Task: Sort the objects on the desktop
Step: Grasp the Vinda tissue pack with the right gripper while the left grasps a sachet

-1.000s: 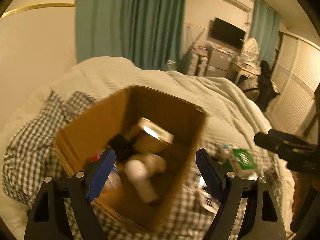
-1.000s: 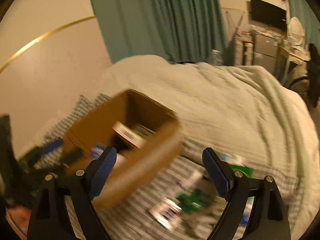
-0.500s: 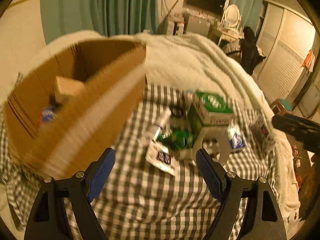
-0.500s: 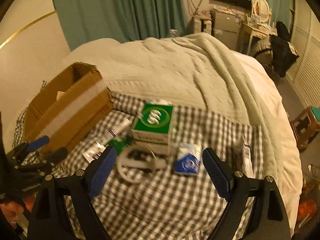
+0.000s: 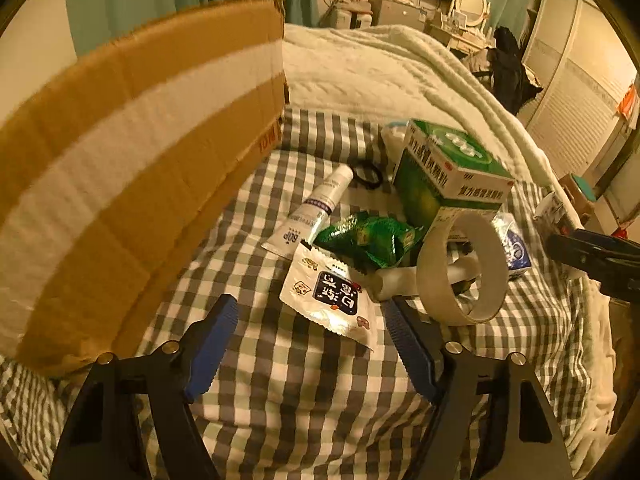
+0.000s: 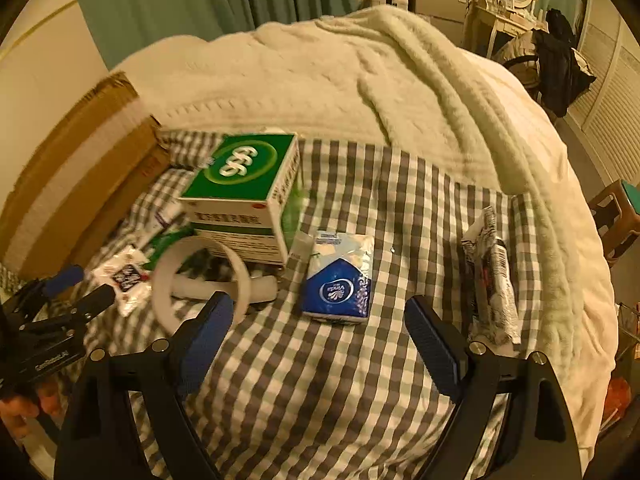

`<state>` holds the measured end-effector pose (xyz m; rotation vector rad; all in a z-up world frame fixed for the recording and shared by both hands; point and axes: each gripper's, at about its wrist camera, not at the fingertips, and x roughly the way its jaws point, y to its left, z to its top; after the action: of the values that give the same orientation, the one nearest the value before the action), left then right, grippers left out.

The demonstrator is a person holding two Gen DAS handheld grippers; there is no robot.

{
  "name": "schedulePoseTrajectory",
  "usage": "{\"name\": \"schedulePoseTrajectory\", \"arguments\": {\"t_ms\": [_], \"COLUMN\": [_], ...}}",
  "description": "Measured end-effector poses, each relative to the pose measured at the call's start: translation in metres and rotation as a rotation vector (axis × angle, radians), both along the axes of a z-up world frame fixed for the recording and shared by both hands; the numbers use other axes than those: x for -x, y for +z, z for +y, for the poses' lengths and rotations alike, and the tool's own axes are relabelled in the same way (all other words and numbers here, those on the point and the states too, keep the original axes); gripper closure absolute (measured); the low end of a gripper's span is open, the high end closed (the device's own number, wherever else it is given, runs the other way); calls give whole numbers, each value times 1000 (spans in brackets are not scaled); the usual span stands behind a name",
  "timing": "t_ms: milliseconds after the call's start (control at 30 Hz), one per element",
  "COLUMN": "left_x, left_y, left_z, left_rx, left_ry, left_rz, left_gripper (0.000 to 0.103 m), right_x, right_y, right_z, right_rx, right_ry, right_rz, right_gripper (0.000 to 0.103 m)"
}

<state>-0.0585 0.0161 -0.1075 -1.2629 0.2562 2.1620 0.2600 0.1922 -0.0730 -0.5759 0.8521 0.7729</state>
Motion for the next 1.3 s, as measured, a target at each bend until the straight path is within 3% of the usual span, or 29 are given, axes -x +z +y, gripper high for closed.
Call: {"name": "schedulePoseTrajectory", "arguments": {"t_ms": [100, 200, 267, 333, 633, 700, 800, 1100, 1300], "left_x": [4, 7, 8, 9, 18, 17, 12, 8, 3], "left_y": [-6, -13, -17, -17, -12, -7, -2, 5, 22], "left_z": [3, 9, 12, 14, 18, 18, 22, 14, 6], "left_rx": [-4, 4, 7, -3, -41, -61, -54, -73, -107], "left_ry": [-6, -27, -44, -59, -75, -76, -104, -102, -104], "left_rz": [-19, -33, -30, -28, -38, -26, -3, -6, 35], "left_gripper": [27, 48, 51, 62, 84, 88, 88, 92, 93], "right_x": [-9, -18, -24, -31, -49, -50, -51, -36, -23], "right_y": [-12, -23, -28, -34, -58, -64, -64, -48, -23], "right_z": [8, 15, 19, 24, 30, 30, 25, 13, 4], "right_rx": [22, 37, 45, 58, 108, 135, 130, 125, 81], "right_ry": [-1, -1, -5, -7, -23, -16, -22, -7, -6], "right_rz": [0, 0, 2, 1, 42, 46, 65, 40, 44], "right_gripper": [16, 17, 17, 17, 32, 44, 50, 50, 50]}}
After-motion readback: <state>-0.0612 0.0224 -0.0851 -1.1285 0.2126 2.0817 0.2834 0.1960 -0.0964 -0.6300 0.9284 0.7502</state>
